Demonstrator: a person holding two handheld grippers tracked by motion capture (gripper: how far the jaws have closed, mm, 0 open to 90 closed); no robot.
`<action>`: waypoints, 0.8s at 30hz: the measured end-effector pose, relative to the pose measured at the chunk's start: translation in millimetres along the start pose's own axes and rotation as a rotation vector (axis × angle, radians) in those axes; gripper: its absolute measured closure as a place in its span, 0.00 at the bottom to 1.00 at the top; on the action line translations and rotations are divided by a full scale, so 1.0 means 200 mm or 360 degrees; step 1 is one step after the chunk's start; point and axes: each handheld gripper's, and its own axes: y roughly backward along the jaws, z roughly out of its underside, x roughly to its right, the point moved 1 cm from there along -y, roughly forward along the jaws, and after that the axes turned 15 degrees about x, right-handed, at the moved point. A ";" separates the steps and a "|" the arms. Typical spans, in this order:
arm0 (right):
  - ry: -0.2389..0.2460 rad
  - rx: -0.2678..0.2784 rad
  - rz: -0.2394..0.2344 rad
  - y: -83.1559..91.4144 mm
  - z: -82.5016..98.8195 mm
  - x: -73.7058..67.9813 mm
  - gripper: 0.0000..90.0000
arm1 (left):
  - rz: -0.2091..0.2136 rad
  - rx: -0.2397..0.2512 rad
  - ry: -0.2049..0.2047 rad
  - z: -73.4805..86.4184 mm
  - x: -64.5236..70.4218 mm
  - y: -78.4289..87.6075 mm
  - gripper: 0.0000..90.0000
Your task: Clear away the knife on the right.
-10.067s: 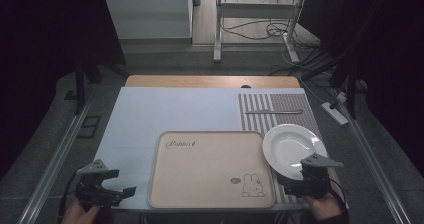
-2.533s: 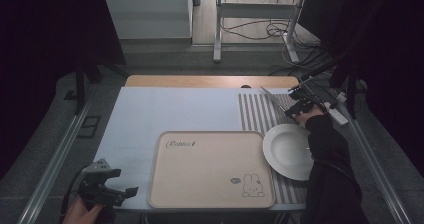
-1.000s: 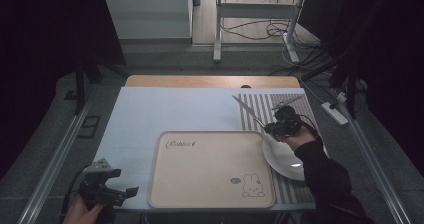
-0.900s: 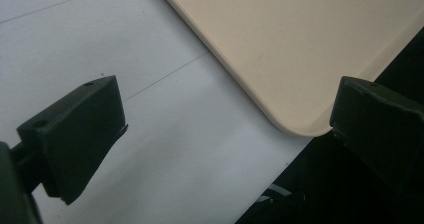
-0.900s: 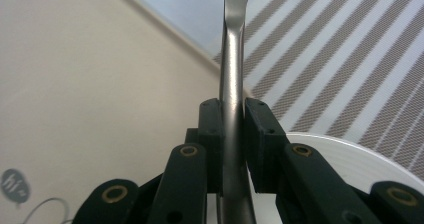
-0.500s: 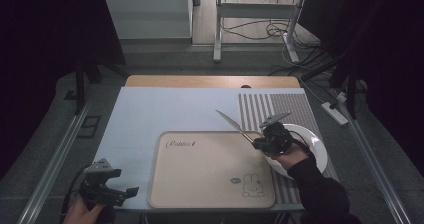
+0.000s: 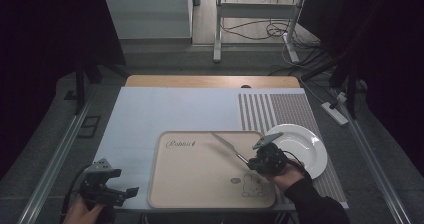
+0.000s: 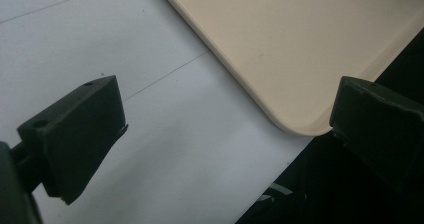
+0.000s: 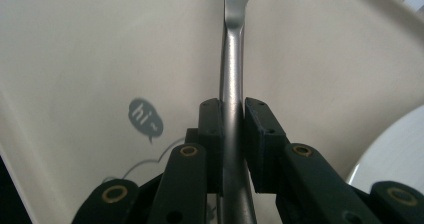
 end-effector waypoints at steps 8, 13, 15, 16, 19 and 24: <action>0.0061 -0.0125 -0.0011 -0.05 0.09 -0.07 0.88 | -0.0003 -0.0003 -0.0004 0.00 0.00 0.00 0.02; 0.0043 -0.0111 -0.0051 -0.06 0.10 -0.07 0.76 | -0.0006 -0.0008 -0.0010 0.00 0.00 0.00 0.02; 0.0025 -0.0039 -0.0052 -0.05 0.05 -0.06 0.73 | -0.0005 -0.0009 -0.0009 0.00 0.00 0.00 0.02; 0.0025 -0.0039 -0.0052 -0.05 0.05 -0.06 0.73 | -0.0005 -0.0009 -0.0009 0.00 0.00 0.00 0.02; 0.0112 -0.0007 -0.0121 -0.08 -0.02 -0.07 0.93 | -0.0008 -0.0016 -0.0013 0.00 0.00 0.00 0.02; 0.0179 -0.0019 -0.0239 -0.22 -0.12 -0.11 1.00 | -0.0008 -0.0014 -0.0015 0.00 0.00 0.00 0.02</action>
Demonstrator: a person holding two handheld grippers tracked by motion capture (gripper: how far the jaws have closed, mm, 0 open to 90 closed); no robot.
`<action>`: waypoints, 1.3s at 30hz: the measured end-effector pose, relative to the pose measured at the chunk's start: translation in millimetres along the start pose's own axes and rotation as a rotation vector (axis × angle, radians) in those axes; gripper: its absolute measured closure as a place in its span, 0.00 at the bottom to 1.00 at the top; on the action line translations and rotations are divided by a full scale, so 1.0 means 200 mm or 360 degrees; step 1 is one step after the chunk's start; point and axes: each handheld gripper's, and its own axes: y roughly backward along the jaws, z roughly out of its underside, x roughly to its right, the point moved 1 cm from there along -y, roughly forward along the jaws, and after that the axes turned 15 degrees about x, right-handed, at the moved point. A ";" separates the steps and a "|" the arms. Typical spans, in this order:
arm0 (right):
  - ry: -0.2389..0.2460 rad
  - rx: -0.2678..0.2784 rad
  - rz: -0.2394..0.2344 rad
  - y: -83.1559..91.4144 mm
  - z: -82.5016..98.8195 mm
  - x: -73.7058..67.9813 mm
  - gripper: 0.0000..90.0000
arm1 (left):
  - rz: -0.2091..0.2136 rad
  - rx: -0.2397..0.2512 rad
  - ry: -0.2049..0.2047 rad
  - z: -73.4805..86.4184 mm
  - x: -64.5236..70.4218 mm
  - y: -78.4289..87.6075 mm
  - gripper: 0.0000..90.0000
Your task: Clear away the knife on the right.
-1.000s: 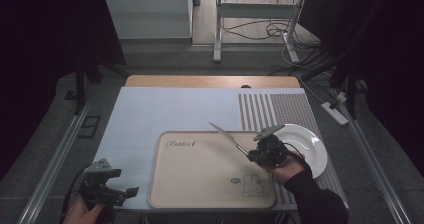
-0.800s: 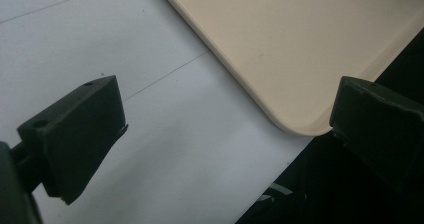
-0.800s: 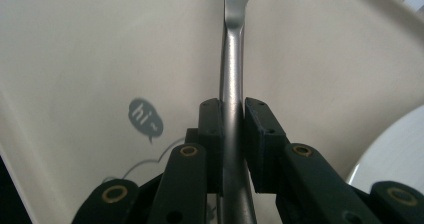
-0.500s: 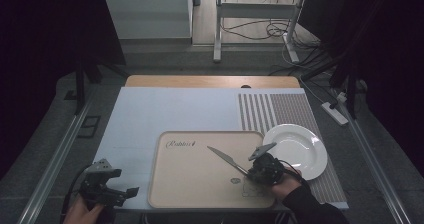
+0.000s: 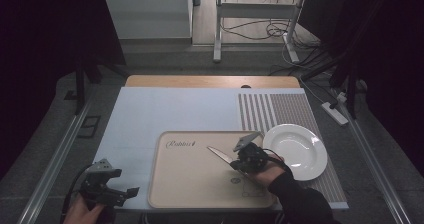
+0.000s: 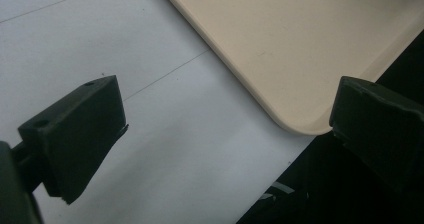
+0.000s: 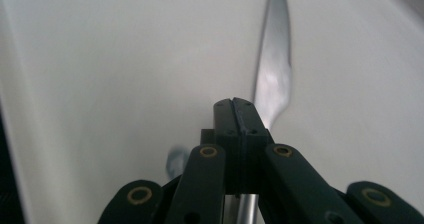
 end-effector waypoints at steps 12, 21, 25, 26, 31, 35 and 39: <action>0.0019 -0.0069 0.0026 -0.15 -0.03 0.06 1.00 | -0.0001 0.0003 -0.0007 0.00 0.00 0.00 0.02; -0.0079 -0.0058 0.0135 -0.03 0.06 0.14 1.00 | -0.0001 0.0004 -0.0009 0.00 0.00 0.00 0.02; -0.0089 -0.0057 0.0162 -0.01 0.08 0.15 1.00 | -0.0002 0.0003 -0.0011 0.00 0.01 0.00 0.02; -0.0087 -0.0060 0.0173 0.00 0.09 0.16 1.00 | -0.0002 0.0004 -0.0012 0.00 0.01 0.00 0.02; -0.0102 -0.0075 0.0220 0.04 0.11 0.17 1.00 | -0.0001 0.0004 -0.0012 0.00 0.01 0.00 0.02; -0.0126 -0.0074 0.0230 0.06 0.13 0.18 1.00 | -0.0001 0.0003 -0.0012 0.00 0.01 0.00 0.02; -0.0134 -0.0086 0.0254 0.08 0.14 0.18 1.00 | -0.0001 0.0002 -0.0013 0.00 0.01 0.00 0.02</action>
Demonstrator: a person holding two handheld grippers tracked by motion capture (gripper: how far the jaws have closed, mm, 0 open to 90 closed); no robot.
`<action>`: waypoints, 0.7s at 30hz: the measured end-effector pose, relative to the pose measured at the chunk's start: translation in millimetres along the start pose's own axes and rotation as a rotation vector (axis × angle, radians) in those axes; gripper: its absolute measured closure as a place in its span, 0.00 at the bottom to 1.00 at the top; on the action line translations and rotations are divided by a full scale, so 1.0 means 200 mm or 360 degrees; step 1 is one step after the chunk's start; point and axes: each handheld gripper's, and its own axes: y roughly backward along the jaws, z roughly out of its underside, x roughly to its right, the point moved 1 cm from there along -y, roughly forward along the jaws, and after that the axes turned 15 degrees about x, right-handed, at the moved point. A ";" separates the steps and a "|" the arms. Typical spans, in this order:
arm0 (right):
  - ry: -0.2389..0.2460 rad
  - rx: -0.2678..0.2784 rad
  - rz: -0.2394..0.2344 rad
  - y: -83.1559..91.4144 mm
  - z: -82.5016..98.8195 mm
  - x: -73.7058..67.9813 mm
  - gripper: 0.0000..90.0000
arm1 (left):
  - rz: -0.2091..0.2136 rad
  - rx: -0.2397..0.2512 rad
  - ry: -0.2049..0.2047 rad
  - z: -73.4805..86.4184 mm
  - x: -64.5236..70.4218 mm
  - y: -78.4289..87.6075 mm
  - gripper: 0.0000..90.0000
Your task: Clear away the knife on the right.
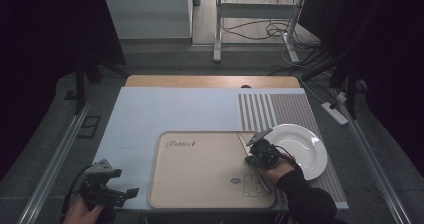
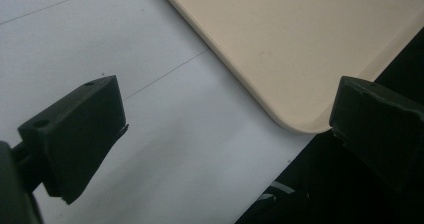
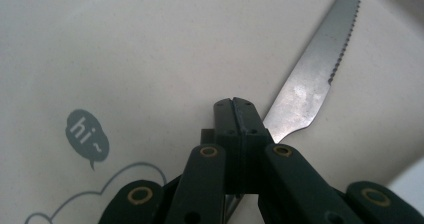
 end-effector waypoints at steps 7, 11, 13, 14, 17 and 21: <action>-0.0024 -0.0003 0.0044 0.05 0.05 0.02 1.00 | -0.0001 -0.0003 -0.0002 0.00 0.00 0.00 0.02; -0.0050 -0.0006 0.0069 0.09 0.08 0.04 1.00 | -0.0003 -0.0004 -0.0001 0.00 0.00 0.00 0.02; -0.0067 0.0001 0.0064 0.09 0.09 0.04 1.00 | -0.0003 -0.0005 0.0000 0.00 0.00 0.00 0.02; -0.0069 0.0001 0.0064 0.09 0.09 0.04 1.00 | -0.0002 -0.0006 0.0001 0.00 0.00 0.00 0.02; -0.0071 0.0005 0.0076 0.09 0.08 0.04 0.95 | 0.0000 0.0001 0.0011 0.00 0.00 0.00 0.02; -0.0063 0.0063 0.0061 0.10 0.06 0.03 0.87 | 0.0002 0.0004 0.0014 0.00 0.00 0.00 0.02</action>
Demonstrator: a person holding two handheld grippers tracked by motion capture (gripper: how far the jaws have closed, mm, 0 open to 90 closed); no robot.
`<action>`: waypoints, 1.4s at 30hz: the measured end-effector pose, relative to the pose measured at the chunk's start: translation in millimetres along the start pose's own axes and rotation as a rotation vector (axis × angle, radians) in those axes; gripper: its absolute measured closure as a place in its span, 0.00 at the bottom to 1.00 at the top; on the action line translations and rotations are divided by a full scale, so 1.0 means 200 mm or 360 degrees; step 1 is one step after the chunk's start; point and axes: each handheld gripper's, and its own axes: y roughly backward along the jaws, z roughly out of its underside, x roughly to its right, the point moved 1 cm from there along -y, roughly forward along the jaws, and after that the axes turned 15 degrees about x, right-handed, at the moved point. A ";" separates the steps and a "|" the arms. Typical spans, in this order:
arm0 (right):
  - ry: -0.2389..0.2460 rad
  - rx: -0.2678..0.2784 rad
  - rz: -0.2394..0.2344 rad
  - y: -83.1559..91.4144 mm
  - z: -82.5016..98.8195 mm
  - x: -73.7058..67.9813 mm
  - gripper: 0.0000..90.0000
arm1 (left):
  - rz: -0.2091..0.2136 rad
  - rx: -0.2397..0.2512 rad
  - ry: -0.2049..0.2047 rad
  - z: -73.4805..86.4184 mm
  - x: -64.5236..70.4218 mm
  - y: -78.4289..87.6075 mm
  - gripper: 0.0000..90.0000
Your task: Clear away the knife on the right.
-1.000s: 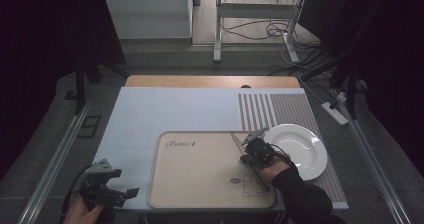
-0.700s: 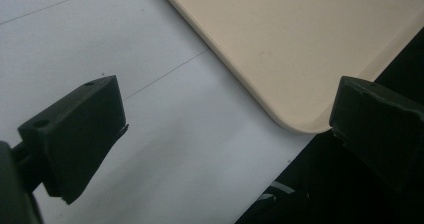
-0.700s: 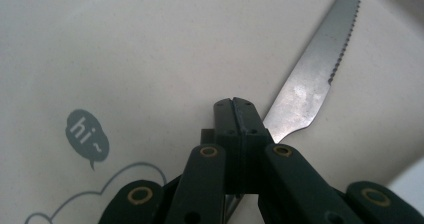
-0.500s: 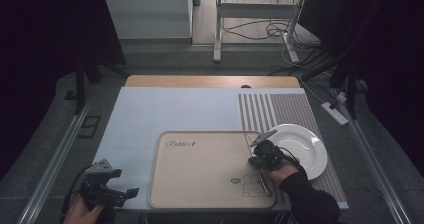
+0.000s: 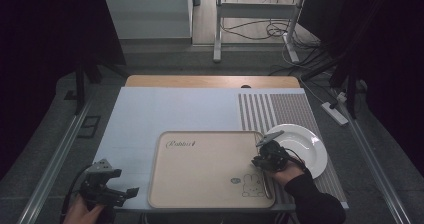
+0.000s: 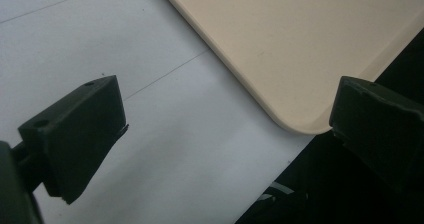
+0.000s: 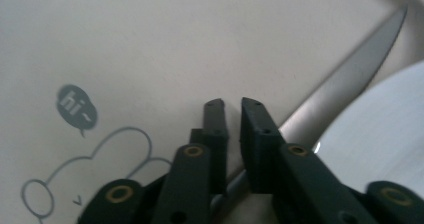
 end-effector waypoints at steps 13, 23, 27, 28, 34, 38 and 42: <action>-0.0035 0.0177 -0.0073 0.05 -0.07 -0.05 0.47 | 0.0001 0.0002 0.0005 0.00 0.00 0.00 0.02; -0.0026 0.0252 0.0014 0.08 -0.06 -0.07 0.22 | -0.0002 -0.0004 0.0002 0.00 0.00 0.00 0.02; -0.0061 0.0289 0.0026 0.09 -0.04 -0.06 0.11 | -0.0003 -0.0005 0.0002 0.00 0.00 0.00 0.02; -0.0070 0.0287 0.0025 0.10 -0.03 -0.05 0.10 | -0.0003 -0.0004 0.0003 0.00 0.00 0.00 0.02; -0.0091 0.0298 0.0073 0.11 0.00 -0.03 0.00 | -0.0002 -0.0003 0.0004 0.00 0.00 0.00 0.02; -0.0107 0.0312 0.0070 0.12 0.02 -0.02 0.00 | -0.0001 0.0000 0.0006 0.00 0.00 0.00 0.02; -0.0129 0.0313 0.0065 0.12 0.03 -0.02 0.00 | 0.0000 0.0001 0.0008 0.00 0.00 0.00 0.02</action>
